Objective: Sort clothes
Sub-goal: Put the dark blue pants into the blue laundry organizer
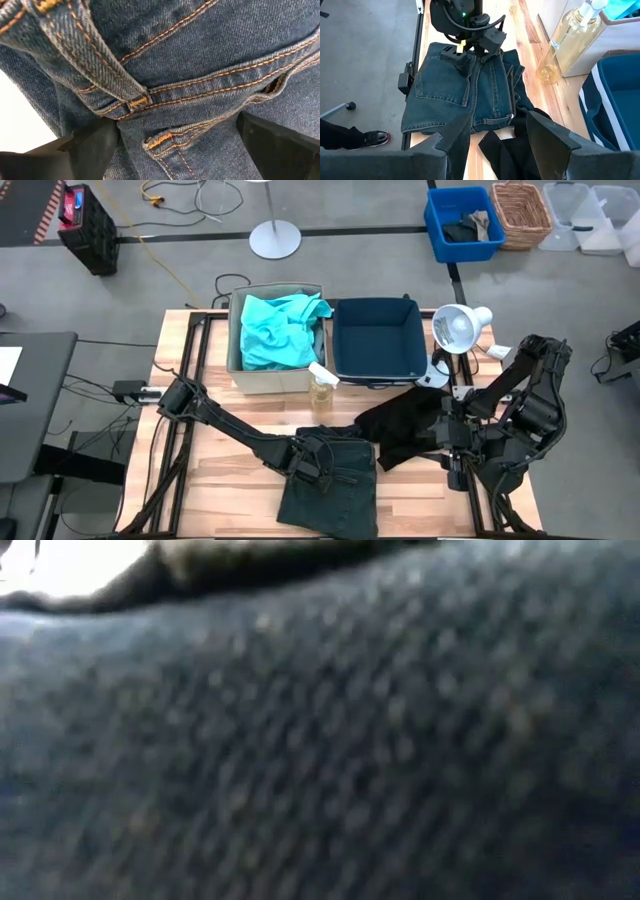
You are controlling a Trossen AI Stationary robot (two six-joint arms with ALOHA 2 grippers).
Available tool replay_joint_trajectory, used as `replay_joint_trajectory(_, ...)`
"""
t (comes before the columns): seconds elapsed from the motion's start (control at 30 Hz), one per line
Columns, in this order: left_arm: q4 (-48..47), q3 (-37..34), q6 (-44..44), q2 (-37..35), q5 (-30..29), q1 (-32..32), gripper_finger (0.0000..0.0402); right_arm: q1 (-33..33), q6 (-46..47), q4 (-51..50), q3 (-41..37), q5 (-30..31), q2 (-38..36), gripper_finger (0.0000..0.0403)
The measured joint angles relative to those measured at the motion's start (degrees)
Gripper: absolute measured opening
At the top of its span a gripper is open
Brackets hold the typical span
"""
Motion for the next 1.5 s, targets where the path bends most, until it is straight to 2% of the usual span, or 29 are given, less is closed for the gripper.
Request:
replay_joint_trajectory(0.13,-1.4,0.0,0.6,0.0,0.4,1.1,0.0377,0.0,-0.1,0.0,0.0,0.0,0.0,0.0207)
replay_joint_trajectory(0.27,-2.6,0.0,1.3,0.0,0.4,1.6,0.0327,0.0,-0.1,0.0,0.0,0.0,0.0,0.0207)
replay_joint_trajectory(0.73,-5.0,-0.2,6.2,-0.1,0.3,3.2,0.0043,-0.8,-0.1,-0.5,0.0,0.0,0.0,0.0207)
replay_joint_trajectory(1.07,-5.0,-0.4,7.7,-1.6,0.7,3.3,0.0036,-1.9,-0.6,-0.5,0.0,0.0,0.0,0.0207)
replay_joint_trajectory(1.3,-5.8,-0.8,10.3,-8.7,-3.6,3.2,0.0036,-1.9,-0.6,-0.4,0.0,0.0,0.0,0.0207)
replay_joint_trajectory(1.5,-5.5,-0.6,16.8,-15.8,-4.0,2.9,0.0036,-1.9,-0.6,-0.4,0.0,0.0,0.0,0.0207)
